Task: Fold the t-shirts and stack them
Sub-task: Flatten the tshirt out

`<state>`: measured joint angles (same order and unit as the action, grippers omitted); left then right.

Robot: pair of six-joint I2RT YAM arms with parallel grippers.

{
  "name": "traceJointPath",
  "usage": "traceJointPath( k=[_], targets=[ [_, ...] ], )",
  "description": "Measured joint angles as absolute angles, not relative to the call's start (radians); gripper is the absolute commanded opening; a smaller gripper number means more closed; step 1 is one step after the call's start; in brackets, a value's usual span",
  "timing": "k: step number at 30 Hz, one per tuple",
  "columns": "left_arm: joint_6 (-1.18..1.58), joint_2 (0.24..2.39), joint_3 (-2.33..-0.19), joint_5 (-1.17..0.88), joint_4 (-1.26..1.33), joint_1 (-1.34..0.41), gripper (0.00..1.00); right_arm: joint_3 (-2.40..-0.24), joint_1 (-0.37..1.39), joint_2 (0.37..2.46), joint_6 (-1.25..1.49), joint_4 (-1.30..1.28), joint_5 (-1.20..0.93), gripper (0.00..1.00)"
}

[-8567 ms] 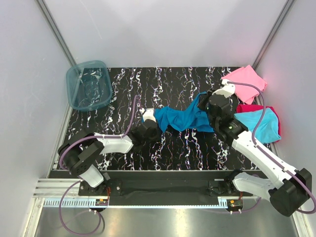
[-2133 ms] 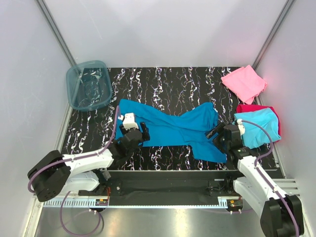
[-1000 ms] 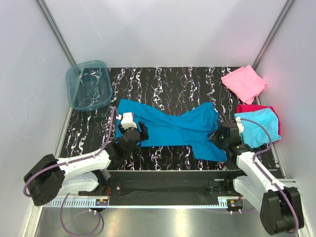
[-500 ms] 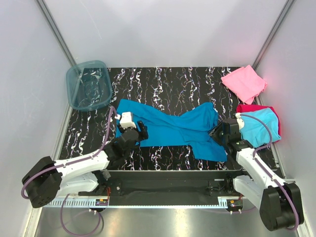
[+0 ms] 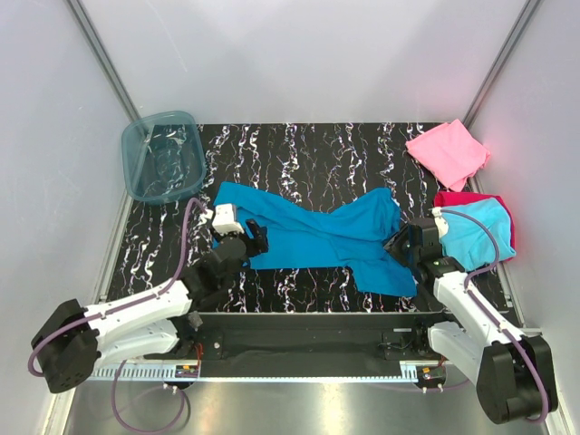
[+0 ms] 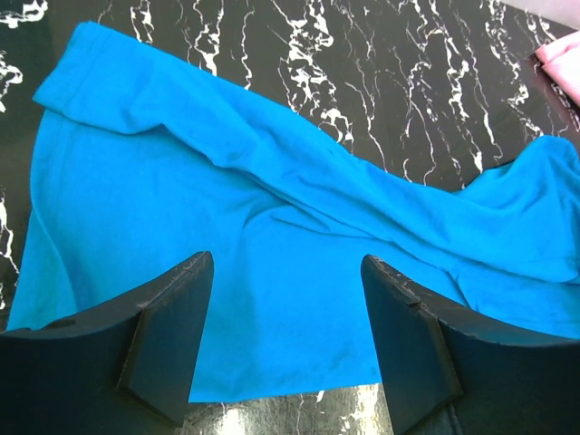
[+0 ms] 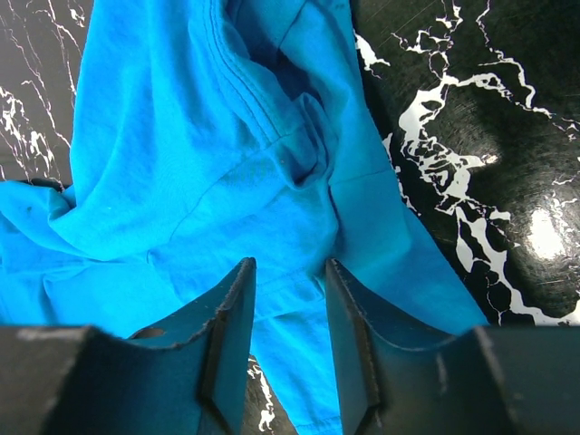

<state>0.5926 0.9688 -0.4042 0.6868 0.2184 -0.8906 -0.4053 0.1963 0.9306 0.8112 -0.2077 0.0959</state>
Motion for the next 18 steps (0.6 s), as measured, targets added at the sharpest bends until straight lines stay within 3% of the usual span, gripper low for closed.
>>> traceJointPath(
  k=[18],
  targets=[
    [0.579, 0.9, -0.404, 0.693, 0.181, -0.891, 0.71, -0.405, 0.196, 0.986, 0.827, -0.207, 0.086, 0.43]
  ],
)
